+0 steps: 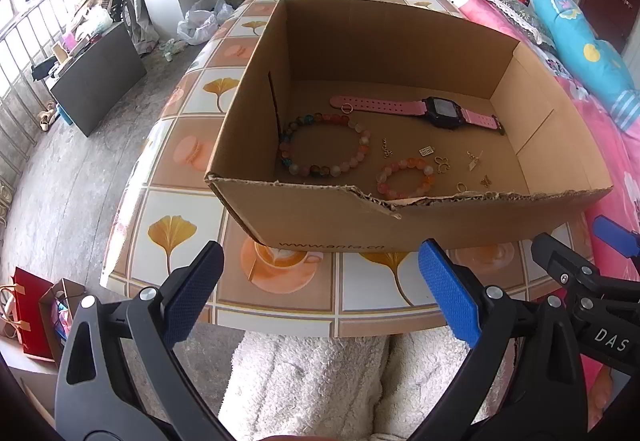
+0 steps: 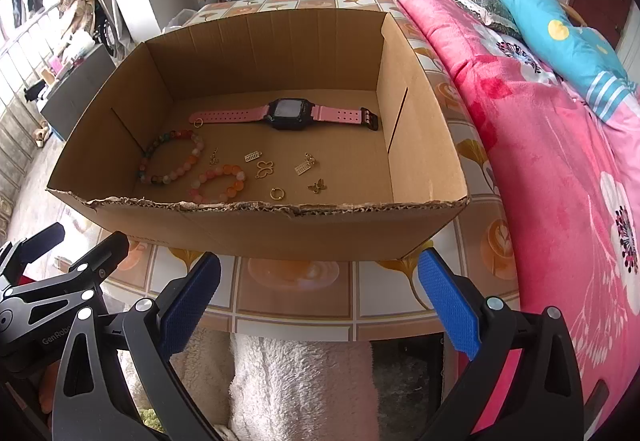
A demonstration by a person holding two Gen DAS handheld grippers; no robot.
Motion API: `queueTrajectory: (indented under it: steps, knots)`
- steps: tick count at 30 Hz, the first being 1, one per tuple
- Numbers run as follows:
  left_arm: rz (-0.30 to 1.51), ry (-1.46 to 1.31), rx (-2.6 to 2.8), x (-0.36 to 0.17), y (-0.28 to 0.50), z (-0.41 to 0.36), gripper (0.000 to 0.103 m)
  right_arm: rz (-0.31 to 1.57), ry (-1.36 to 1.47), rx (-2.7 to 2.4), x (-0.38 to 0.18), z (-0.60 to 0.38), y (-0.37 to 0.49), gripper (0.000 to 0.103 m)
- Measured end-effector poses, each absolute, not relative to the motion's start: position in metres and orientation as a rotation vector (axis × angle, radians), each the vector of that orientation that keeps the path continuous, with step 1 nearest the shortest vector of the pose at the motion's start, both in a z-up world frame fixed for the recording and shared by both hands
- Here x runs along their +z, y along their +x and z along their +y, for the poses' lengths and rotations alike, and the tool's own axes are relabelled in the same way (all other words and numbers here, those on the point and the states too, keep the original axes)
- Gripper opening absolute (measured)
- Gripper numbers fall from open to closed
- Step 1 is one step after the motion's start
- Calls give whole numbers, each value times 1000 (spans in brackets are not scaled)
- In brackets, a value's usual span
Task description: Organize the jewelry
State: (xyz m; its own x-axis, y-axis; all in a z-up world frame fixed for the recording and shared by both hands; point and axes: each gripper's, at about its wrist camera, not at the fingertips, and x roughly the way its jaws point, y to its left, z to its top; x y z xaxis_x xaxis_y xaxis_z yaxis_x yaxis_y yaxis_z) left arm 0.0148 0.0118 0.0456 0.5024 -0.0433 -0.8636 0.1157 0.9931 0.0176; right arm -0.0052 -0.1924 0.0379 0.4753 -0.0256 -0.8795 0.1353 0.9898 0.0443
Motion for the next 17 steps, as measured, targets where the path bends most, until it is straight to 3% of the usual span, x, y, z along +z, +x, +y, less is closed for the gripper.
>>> queueTrajectory:
  steps: [17]
  knots:
    - [1048, 68, -104, 46, 14, 13, 94, 1070, 107, -102, 38, -191, -7, 96]
